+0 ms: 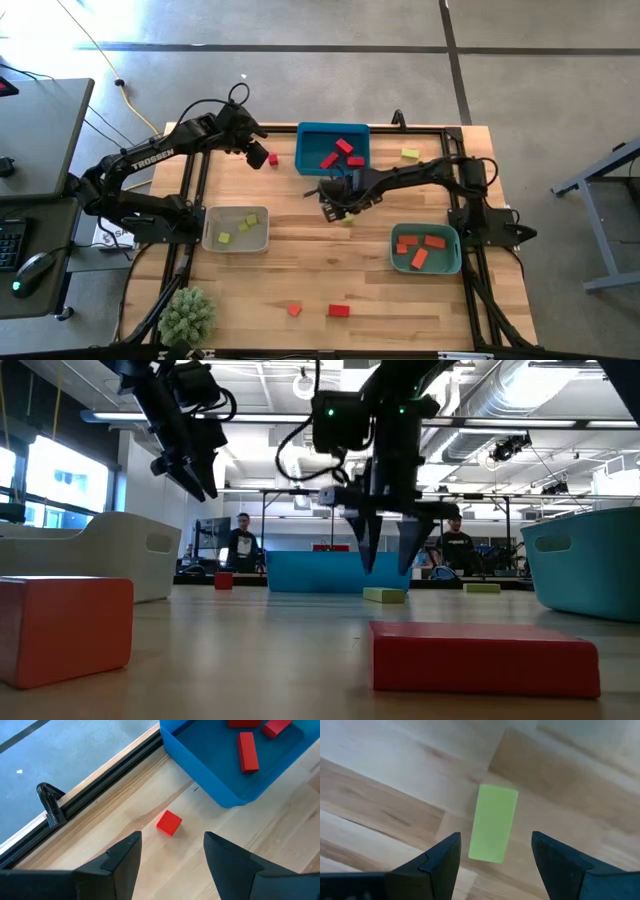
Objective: Sort & place blocks by color
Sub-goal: Put the bottom green block into the white bin
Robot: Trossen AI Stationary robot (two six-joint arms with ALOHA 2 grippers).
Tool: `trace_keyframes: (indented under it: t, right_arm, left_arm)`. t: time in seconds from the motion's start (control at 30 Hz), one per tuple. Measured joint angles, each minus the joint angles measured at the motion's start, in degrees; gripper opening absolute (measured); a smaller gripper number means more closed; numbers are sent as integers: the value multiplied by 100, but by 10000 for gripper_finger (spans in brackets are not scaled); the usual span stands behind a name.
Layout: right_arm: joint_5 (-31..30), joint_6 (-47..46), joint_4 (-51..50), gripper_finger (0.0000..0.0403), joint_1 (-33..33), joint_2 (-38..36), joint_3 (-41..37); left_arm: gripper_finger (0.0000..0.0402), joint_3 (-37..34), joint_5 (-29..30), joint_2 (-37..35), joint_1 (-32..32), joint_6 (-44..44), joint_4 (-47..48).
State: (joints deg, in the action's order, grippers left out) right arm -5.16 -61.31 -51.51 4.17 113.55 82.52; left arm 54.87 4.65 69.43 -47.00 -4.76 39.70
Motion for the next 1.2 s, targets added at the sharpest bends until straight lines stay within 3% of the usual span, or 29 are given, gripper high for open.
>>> trace_keyframes:
  t: [0.37,0.57,0.7,0.93,1.2]
  right_arm:
    - [224,-40,77,227,-123,521,7]
    - [356,-40,125,166,-120,573,27]
    - [403,-21,137,99,-120,573,26]
    - [475,301,-68,95,-150,635,269]
    - [447,379,-160,95,-493,635,1255]
  left_arm:
    - [204,-1,1,0,0,2,0]
    - [204,-2,-46,0,4,-4,0]
    - [204,-2,-399,0,4,-111,0]
    - [204,-2,-1321,0,4,-428,4]
    - [204,-2,-2267,0,17,-559,139]
